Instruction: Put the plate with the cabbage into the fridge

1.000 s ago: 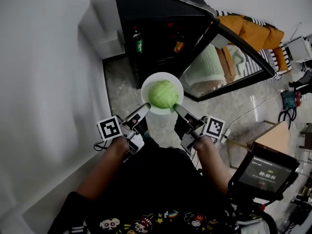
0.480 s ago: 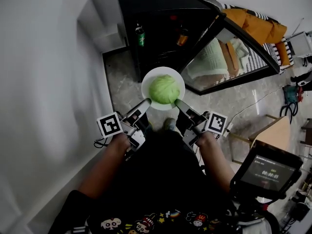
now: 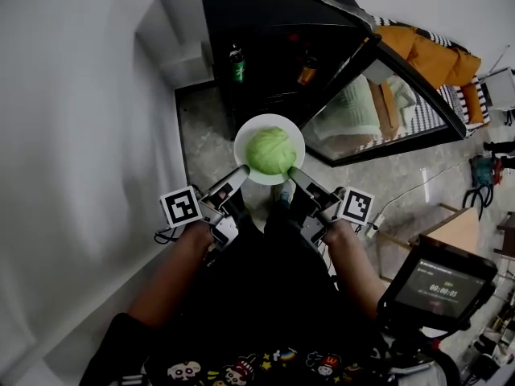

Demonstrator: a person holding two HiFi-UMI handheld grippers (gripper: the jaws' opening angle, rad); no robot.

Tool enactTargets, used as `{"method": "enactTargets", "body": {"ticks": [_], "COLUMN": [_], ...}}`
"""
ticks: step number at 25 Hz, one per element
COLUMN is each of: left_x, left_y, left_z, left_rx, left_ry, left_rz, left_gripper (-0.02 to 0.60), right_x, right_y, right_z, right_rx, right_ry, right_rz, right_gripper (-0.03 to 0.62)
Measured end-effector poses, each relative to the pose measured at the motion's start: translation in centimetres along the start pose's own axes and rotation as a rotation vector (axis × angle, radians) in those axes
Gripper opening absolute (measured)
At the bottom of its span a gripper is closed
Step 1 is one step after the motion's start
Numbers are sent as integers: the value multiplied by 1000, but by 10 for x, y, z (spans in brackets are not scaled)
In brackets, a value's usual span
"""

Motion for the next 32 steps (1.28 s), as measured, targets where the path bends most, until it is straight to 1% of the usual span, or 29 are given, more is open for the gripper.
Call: {"method": "enactTargets", "body": {"ticks": [3, 6, 9, 18, 29, 32], "left_x": [-1, 0, 2, 6, 6, 6], "left_y": [0, -2, 0, 0, 1, 0], "left_z": [-2, -3, -1, 3, 0, 2], "left_rx": [17, 15, 13, -4, -6, -5], "left_ry": [-24, -23, -16, -33, -67, -59], "left_rz": [-29, -32, -22, 7, 38, 52], "left_gripper": [10, 11, 11, 11, 11, 11], "right_x": [2, 1, 1, -1, -3, -5], "right_y": [1, 1, 2, 1, 0, 0], "right_z": [1, 1, -1, -5, 0, -2], "right_rx": [-19, -20, -10, 6, -31, -32], "right_ry": [15, 19, 22, 26, 38, 38], "right_rz": [22, 17, 2, -38, -56, -57], "right_gripper": [15, 15, 15, 15, 15, 15]}}
Point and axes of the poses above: the fingertips, and each gripper's own axes: x backward along the fingers, z to its right, y out of its underside, the point moved 2 cm from there along x, backward along the fingers, and after that the axes turned 2 degrees about y, right-handed, at the moved point
